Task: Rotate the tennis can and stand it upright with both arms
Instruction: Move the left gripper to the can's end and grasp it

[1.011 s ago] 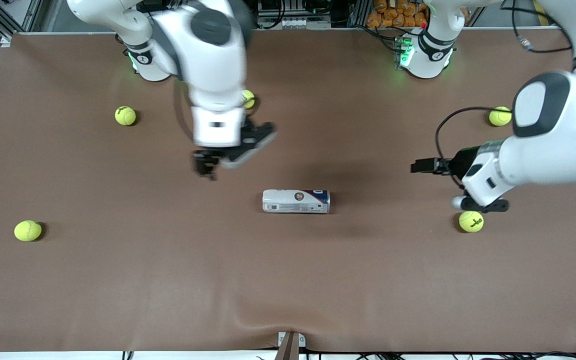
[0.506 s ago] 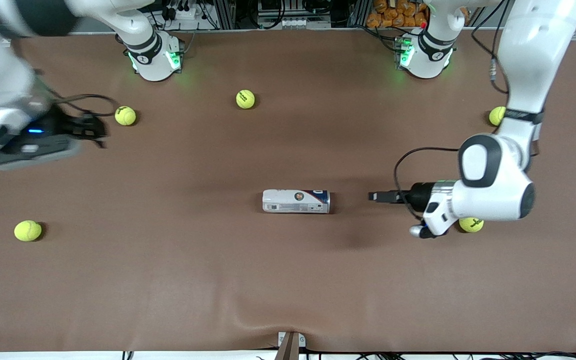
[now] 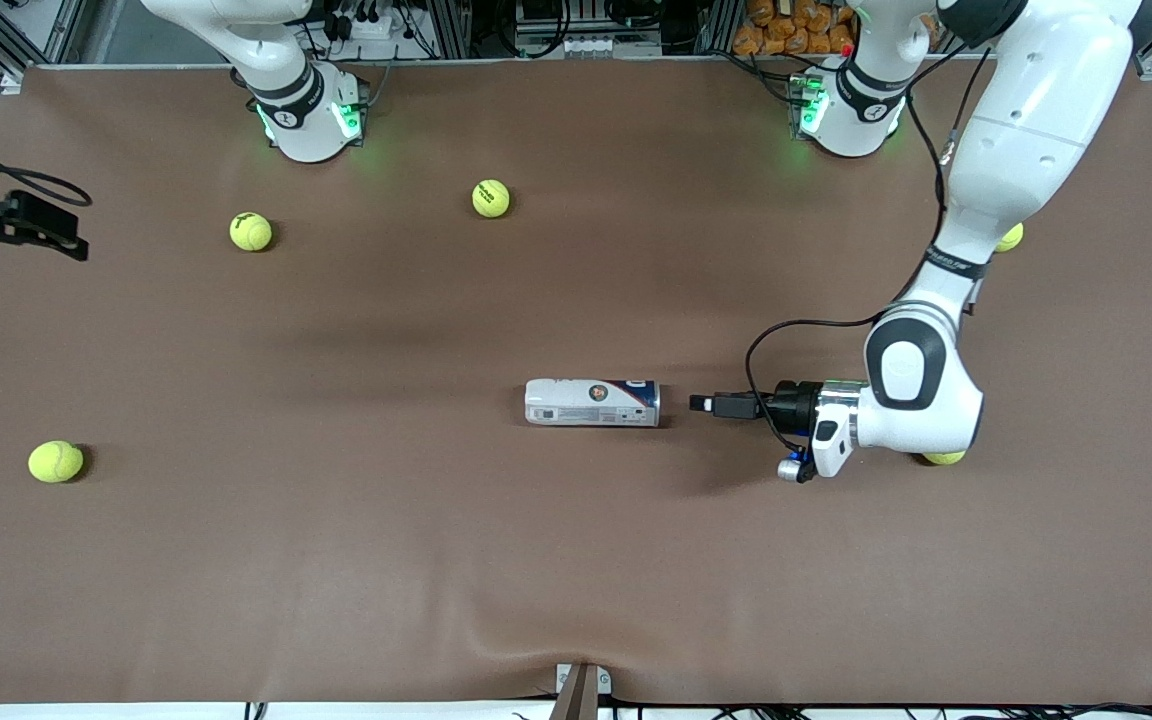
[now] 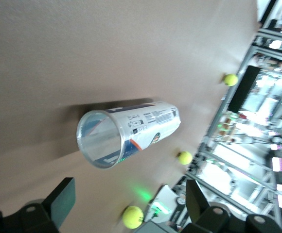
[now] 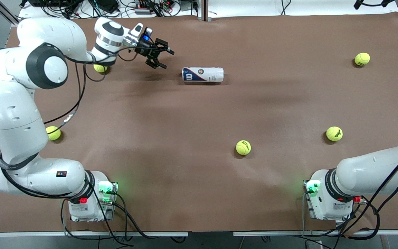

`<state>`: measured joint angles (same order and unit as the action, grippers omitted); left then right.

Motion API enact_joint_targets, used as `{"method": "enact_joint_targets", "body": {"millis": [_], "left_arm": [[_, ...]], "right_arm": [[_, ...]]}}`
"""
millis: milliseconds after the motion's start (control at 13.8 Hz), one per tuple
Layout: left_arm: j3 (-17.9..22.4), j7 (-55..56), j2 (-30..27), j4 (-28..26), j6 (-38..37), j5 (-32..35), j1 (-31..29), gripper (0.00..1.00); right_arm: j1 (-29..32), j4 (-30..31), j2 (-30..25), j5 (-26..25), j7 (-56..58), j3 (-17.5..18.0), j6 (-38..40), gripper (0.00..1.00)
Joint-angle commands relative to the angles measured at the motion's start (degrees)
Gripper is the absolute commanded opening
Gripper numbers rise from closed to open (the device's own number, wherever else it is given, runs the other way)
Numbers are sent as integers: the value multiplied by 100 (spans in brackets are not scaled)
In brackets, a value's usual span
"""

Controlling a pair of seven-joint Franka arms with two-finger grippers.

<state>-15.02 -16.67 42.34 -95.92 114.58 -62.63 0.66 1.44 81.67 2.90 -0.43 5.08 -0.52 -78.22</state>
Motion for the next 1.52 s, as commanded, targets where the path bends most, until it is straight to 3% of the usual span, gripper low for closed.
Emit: {"method": "enact_joint_targets", "body": {"millis": [0,144,361,722,867,1011,1228,1445], "left_arm": [[-28,-398,195,-5,64,-608,83,100],[-28,-670,353,-5,73,-898,101,94],[-28,-1136,564,-5,73,-1303,189,83],[-28,-1646,801,-5,73,-1813,268,77],[-28,-1691,828,4,73,-2050,373,71],[-19,-1743,846,12,90,-2419,522,57],[-19,-1744,855,56,205,-2552,646,21],[-19,-1612,758,222,205,-2509,637,5]], "right_arm": [[41,200,-377,130,-304,9,122,100],[50,348,-535,157,-586,8,193,100],[129,1287,-1281,385,-613,-44,-209,100],[313,887,-1108,333,-613,-53,-282,100],[296,614,-958,306,-753,-44,41,100],[313,517,-879,289,-868,-44,70,100],[331,121,-536,394,-851,-44,122,100],[235,129,-396,385,-807,-36,96,100]]}}
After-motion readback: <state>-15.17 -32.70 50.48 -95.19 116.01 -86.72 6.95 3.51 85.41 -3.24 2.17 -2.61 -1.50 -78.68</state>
